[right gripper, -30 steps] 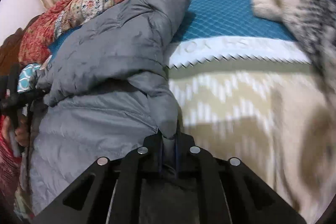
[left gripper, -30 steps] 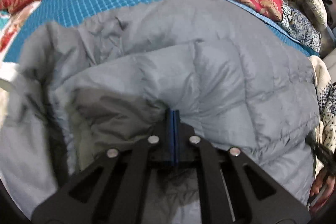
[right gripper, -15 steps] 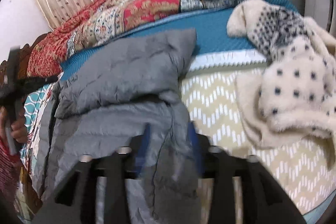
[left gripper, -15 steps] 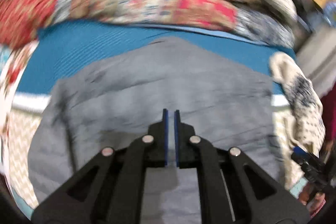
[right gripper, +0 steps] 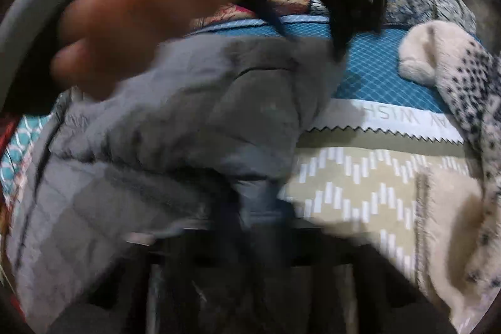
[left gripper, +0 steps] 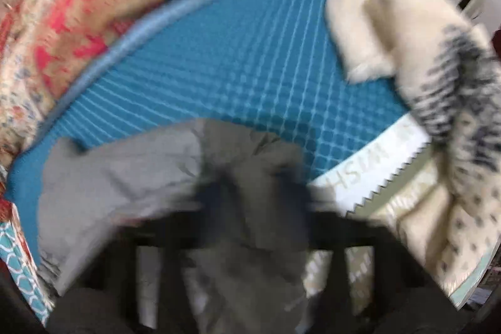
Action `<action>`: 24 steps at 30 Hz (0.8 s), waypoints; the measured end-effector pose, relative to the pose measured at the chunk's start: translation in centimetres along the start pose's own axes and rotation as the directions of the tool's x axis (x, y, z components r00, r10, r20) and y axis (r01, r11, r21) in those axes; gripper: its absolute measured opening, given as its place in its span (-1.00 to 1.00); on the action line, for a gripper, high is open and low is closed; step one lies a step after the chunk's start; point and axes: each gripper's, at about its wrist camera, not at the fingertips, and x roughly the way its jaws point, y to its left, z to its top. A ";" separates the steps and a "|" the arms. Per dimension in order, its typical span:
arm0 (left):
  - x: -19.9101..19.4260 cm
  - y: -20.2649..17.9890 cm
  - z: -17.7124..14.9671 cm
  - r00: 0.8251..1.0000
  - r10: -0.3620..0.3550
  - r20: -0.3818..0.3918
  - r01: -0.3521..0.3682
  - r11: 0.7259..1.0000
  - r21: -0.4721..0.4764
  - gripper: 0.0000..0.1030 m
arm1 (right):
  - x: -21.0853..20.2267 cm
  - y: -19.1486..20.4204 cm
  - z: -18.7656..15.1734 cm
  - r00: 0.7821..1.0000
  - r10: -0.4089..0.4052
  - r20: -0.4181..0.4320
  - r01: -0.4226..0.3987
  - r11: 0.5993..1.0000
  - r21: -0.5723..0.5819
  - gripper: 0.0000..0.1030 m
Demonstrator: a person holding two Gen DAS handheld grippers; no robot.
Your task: Fold large clothes
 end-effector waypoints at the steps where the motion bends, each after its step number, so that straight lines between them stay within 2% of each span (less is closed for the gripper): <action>1: 0.6 0.0 0.4 1.000 0.011 0.005 -0.011 1.000 -0.013 -0.92 | -0.1 0.3 -0.3 1.000 -0.013 0.015 0.013 1.000 -0.017 -1.00; 5: 1.3 1.4 1.2 0.999 -0.016 0.037 0.019 0.995 -0.093 -0.95 | -1.5 2.3 -2.4 0.990 -0.125 0.063 0.130 0.988 -0.088 -1.00; 7: 1.2 1.8 0.9 0.997 -0.051 0.054 0.058 0.991 -0.123 -0.92 | -1.4 2.7 -3.2 0.988 -0.147 0.042 0.150 0.983 -0.102 -1.00; 9: -0.6 1.9 0.1 0.988 -0.109 0.108 0.123 0.982 -0.140 -0.91 | -1.1 2.2 -2.9 0.992 -0.123 0.005 0.123 0.989 -0.078 -1.00; 10: -2.2 2.0 -0.5 0.978 -0.146 0.146 0.166 0.977 -0.137 -0.86 | -1.2 2.0 -2.9 0.993 -0.114 0.002 0.114 0.991 -0.072 -1.00; 12: -6.3 2.8 -2.4 0.944 -0.222 0.243 0.258 0.958 -0.127 -0.84 | -2.0 1.7 -3.1 0.993 -0.116 -0.012 0.115 0.992 -0.060 -1.00; 13: -8.3 3.5 -3.9 0.920 -0.263 0.289 0.308 0.943 -0.123 -0.80 | -2.9 1.6 -3.4 0.993 -0.116 -0.016 0.115 0.992 -0.046 -1.00; 15: -11.2 4.6 -7.3 0.884 -0.311 0.349 0.364 0.926 -0.096 -0.73 | -6.4 1.3 -4.4 0.995 -0.101 0.002 0.101 0.995 0.012 -1.00; 16: -12.2 5.1 -9.5 0.876 -0.310 0.371 0.365 0.927 -0.087 -0.66 | -8.3 1.3 -5.4 0.996 -0.093 0.015 0.092 0.995 0.039 -0.99; 17: -13.0 5.9 -12.7 0.874 -0.285 0.394 0.346 0.934 -0.092 -0.60 | -9.7 1.4 -6.2 0.996 -0.085 0.024 0.084 0.995 0.054 -0.90; 18: -13.2 6.4 -14.9 0.875 -0.267 0.403 0.332 0.938 -0.099 -0.58 | -11.9 1.9 -7.9 0.996 -0.078 0.037 0.075 0.994 0.074 -0.67; 19: -13.3 7.1 -18.3 0.879 -0.241 0.411 0.309 0.945 -0.109 -0.50 | -13.5 2.4 -9.5 0.996 -0.072 0.048 0.067 0.994 0.089 -0.35; 20: -13.5 7.4 -20.8 0.884 -0.219 0.414 0.290 0.950 -0.116 -0.34 | -14.5 2.9 -10.5 0.996 -0.068 0.058 0.062 0.993 0.097 -0.17; 21: -12.9 8.1 -24.4 0.896 -0.175 0.408 0.251 0.958 -0.139 -0.26 | -15.8 3.8 -12.2 0.995 -0.070 0.067 0.063 0.992 0.107 0.07; 22: -12.1 8.9 -27.9 0.909 -0.134 0.394 0.216 0.961 -0.172 -0.19 | -16.7 4.8 -13.5 0.996 -0.067 0.062 0.061 0.993 0.102 0.10; 24: -10.8 10.4 -34.0 0.929 -0.102 0.355 0.187 0.958 -0.216 -0.18 | -17.9 7.1 -16.2 0.997 -0.068 0.034 0.065 0.995 0.074 0.11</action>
